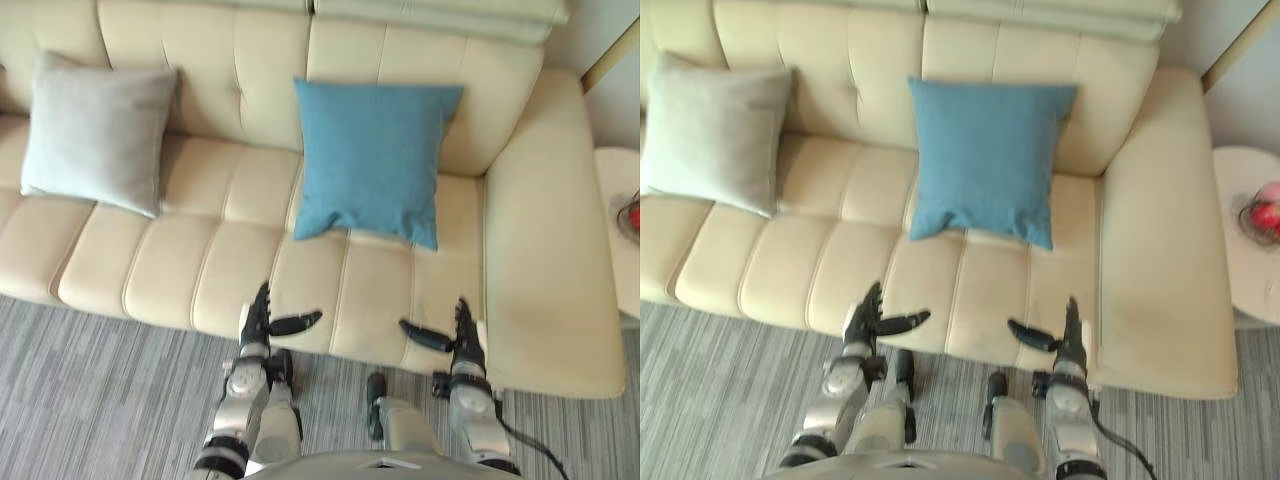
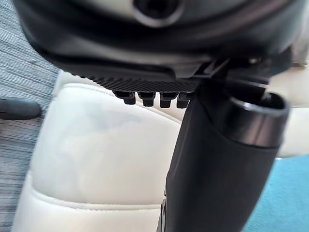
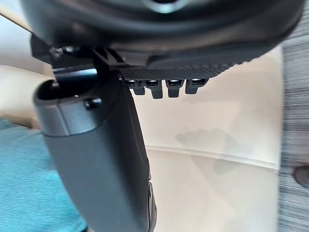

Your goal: Pick up cushions and gather them together orderly.

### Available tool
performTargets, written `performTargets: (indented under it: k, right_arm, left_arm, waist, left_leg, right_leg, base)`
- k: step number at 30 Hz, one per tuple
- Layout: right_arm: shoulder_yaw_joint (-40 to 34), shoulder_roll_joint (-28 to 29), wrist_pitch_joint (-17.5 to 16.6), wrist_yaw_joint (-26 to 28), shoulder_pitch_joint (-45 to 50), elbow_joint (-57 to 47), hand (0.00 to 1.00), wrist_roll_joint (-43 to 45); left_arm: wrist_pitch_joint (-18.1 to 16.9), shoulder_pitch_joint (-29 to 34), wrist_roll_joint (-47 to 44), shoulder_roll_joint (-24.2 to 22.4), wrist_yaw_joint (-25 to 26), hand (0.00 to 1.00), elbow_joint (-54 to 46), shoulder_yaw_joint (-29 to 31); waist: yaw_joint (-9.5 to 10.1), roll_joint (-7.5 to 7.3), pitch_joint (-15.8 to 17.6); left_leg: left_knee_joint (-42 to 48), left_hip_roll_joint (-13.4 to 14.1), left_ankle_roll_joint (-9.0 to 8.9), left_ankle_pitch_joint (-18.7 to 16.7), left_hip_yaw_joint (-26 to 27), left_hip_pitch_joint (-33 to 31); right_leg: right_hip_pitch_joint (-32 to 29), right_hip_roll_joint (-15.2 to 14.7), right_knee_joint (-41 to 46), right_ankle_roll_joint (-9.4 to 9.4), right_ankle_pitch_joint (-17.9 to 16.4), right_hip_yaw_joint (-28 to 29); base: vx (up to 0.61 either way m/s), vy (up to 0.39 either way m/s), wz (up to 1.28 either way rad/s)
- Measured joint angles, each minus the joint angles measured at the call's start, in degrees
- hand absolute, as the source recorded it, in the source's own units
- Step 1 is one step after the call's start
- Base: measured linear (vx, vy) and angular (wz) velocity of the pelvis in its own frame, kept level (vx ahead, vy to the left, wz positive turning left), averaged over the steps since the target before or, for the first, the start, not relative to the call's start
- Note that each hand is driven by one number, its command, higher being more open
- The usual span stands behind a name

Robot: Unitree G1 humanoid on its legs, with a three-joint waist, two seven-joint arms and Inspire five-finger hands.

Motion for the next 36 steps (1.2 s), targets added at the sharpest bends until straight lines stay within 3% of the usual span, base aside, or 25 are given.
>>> performTargets:
  k: [5, 9, 17, 20, 21, 22, 24, 26, 28, 29, 31, 32, 34, 36]
  right_arm:
    - [-3.1, 1.6, -0.1, 2.6, 0.6, 13.9, 1.00, 0.5]
    - [-7.3, 1.4, -0.2, 3.4, -0.5, 18.7, 1.00, 1.3]
    - [-8.2, 1.4, 0.0, 3.7, -2.7, 22.3, 1.00, 1.6]
    - [-6.3, 1.3, 0.0, 3.6, -4.9, 22.2, 1.00, 1.6]
    - [-5.8, 1.3, 0.0, 3.4, -5.4, 22.0, 1.00, 1.6]
    - [-5.5, 1.6, 0.3, 3.4, -5.2, 21.8, 1.00, 1.6]
    - [-5.4, 1.7, 0.2, 3.4, -4.9, 21.8, 1.00, 1.6]
    - [-5.4, 1.7, 0.0, 3.4, -5.4, 21.9, 1.00, 1.6]
    - [-5.5, 0.7, -0.1, 2.6, -6.5, 21.7, 1.00, 1.4]
    - [-5.2, 0.9, -0.1, 2.1, -7.4, 21.6, 1.00, 1.3]
    - [-5.2, 1.4, -0.1, 1.9, -7.8, 21.6, 1.00, 1.3]
    - [-5.3, 1.5, -0.1, 1.5, -8.4, 21.3, 1.00, 1.4]
    - [-5.2, 1.6, 0.0, 1.2, -7.1, 21.3, 1.00, 1.5]
    - [-5.1, 1.7, 0.2, 0.9, -6.4, 21.3, 1.00, 2.0]
  left_arm:
    - [0.7, 2.0, 3.9, -0.1, -1.3, 1.00, 13.4, 5.8]
    - [1.2, 3.0, 6.1, 0.1, -1.3, 1.00, 17.5, 9.7]
    - [1.2, 1.1, 7.9, 0.5, -1.2, 1.00, 19.1, 9.8]
    - [1.2, -2.1, 8.2, 0.5, -1.0, 1.00, 18.8, 9.6]
    - [1.2, -2.4, 8.3, 0.0, -0.9, 1.00, 18.3, 9.7]
    - [1.2, -2.5, 8.4, -0.1, -0.9, 1.00, 17.6, 9.5]
    - [1.2, -2.1, 8.4, 0.1, -0.8, 1.00, 16.5, 9.4]
    - [1.2, -2.1, 9.0, 0.5, -0.6, 1.00, 15.5, 9.9]
    - [1.4, -1.4, 9.4, -1.3, -0.2, 1.00, 15.6, 9.7]
    - [1.3, -1.6, 9.4, -1.4, 0.0, 1.00, 15.6, 9.2]
    - [1.3, -2.3, 9.4, -1.3, 0.1, 1.00, 15.6, 8.9]
    - [1.4, -2.9, 9.4, -1.9, 0.3, 1.00, 15.7, 8.6]
    - [1.4, -2.4, 9.4, -2.7, 0.4, 1.00, 15.5, 7.6]
    - [1.4, -2.2, 9.4, -2.6, 0.4, 1.00, 15.4, 7.2]
  waist:
    - [0.04, -0.04, -4.8]
    - [0.06, -0.13, -6.1]
    - [0.27, -1.09, -4.9]
    - [0.40, -1.69, -2.9]
    - [0.37, -1.01, -2.1]
    - [0.38, -1.45, -2.1]
    - [0.42, -2.14, -2.5]
    - [0.83, -3.16, -3.3]
    - [3.84, -0.33, -3.5]
    - [3.84, -0.61, -3.4]
    - [3.77, -0.74, -3.2]
    - [3.61, 1.97, -1.5]
    - [3.48, 2.92, -1.7]
    - [3.25, 2.61, -1.6]
  left_leg:
    - [-0.5, -0.1, -0.01, -1.4, 0.5, 4.5]
    - [-0.5, -0.2, -0.01, -2.3, 1.9, 7.3]
    - [0.3, 0.2, -0.19, -3.6, 7.1, 9.0]
    - [7.9, 1.8, 1.73, -6.6, 8.1, 4.0]
    - [9.2, 3.3, 2.45, -7.0, 8.2, 2.5]
    - [10.1, 3.2, 2.51, -7.0, 7.6, 2.2]
    - [11.7, 2.7, 2.60, -6.9, 6.1, 1.2]
    - [14.6, 2.0, 2.01, -6.5, 5.3, -1.8]
    - [13.6, 2.4, 2.95, -5.2, 4.5, -2.9]
    - [13.8, 2.1, 2.05, -4.1, 4.4, -5.1]
    - [14.0, 1.9, 1.82, -3.3, 4.0, -6.7]
    - [13.4, 3.1, 1.28, -1.7, 1.7, -7.2]
    - [11.9, 3.5, 1.02, -0.1, 0.6, -6.9]
    - [10.6, 4.2, 0.56, -0.9, 1.4, -7.0]
  right_leg:
    - [6.1, 0.1, -4.4, 0.57, 0.9, 0.1]
    - [9.6, 0.1, -7.8, 0.92, 2.4, 1.6]
    - [8.8, 0.5, -8.2, 1.58, 5.2, 6.8]
    - [4.5, 1.2, -4.4, 2.49, 8.3, 4.7]
    - [2.5, 0.5, 2.7, 1.12, 4.4, 2.3]
    - [0.2, -0.9, 16.2, 0.88, -0.5, 0.1]
    - [0.9, -2.4, 26.7, 2.72, -2.1, -1.0]
    - [1.9, -2.7, 25.3, 4.46, -2.1, -1.1]
    - [4.7, -0.1, 15.9, 3.75, -3.6, -1.0]
    - [5.5, -0.5, 11.5, 0.52, -6.5, -1.4]
    - [6.6, -0.2, 6.5, -0.05, -7.6, -1.9]
    - [8.9, 1.8, 2.3, -0.59, -6.0, -3.9]
    - [9.1, 2.5, 2.6, -0.84, -5.7, -5.6]
    - [9.0, 2.3, 1.9, -2.07, -4.7, -7.9]
  base:
    - [0.03, 0.022, -0.03]
    - [0.01, 0.032, -0.18]
    - [-0.02, 0.034, -0.36]
    - [-0.18, 0.010, -0.35]
    - [-0.15, -0.042, -0.07]
    - [-0.16, -0.061, 0.08]
    - [-0.07, -0.092, 0.37]
    - [-0.09, -0.143, 0.21]
    - [-0.13, -0.093, -0.34]
    - [-0.11, -0.083, -0.16]
    - [-0.18, -0.120, 0.20]
    - [-0.33, -0.115, 0.36]
    - [-0.21, -0.048, 0.43]
    - [-0.13, -0.009, 0.42]
